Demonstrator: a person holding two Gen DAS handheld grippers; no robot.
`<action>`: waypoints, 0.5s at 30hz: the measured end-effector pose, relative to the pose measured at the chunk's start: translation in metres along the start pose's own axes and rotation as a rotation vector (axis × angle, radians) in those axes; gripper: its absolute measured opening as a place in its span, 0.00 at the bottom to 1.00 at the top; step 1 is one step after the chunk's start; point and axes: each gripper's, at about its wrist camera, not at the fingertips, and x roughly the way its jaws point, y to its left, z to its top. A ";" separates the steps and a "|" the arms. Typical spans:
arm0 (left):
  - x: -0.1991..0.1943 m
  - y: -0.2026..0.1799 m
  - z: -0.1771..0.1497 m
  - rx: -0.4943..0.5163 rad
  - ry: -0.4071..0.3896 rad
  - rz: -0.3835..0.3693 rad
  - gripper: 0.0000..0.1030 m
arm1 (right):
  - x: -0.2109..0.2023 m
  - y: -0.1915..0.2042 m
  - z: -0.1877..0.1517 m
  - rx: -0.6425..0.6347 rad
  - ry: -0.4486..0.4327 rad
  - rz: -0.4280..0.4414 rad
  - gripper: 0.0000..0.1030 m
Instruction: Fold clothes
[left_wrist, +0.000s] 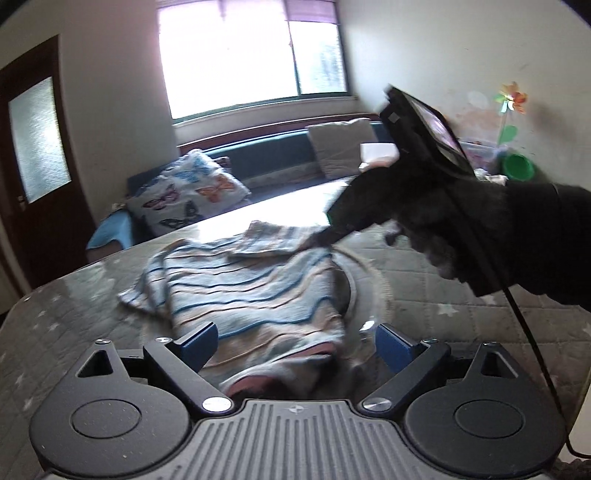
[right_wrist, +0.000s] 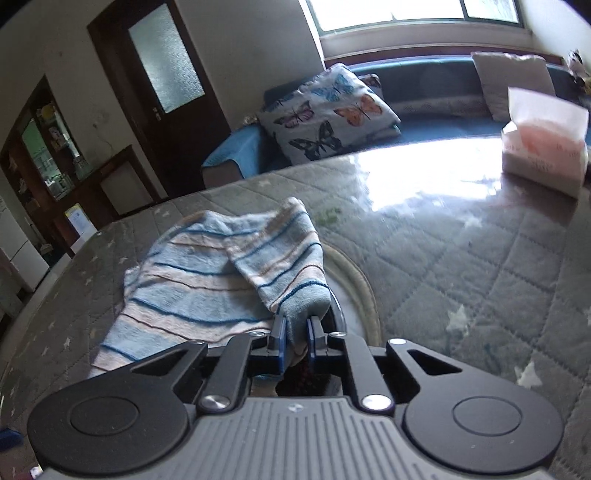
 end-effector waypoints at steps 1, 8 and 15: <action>0.007 -0.003 0.002 0.002 0.012 -0.004 0.85 | -0.003 0.002 0.003 -0.005 -0.007 0.007 0.10; 0.052 -0.001 0.002 -0.034 0.115 0.012 0.62 | -0.029 0.014 0.025 -0.031 -0.050 0.077 0.09; 0.045 0.025 0.000 -0.108 0.114 -0.004 0.14 | -0.034 0.022 0.040 -0.072 -0.050 0.091 0.09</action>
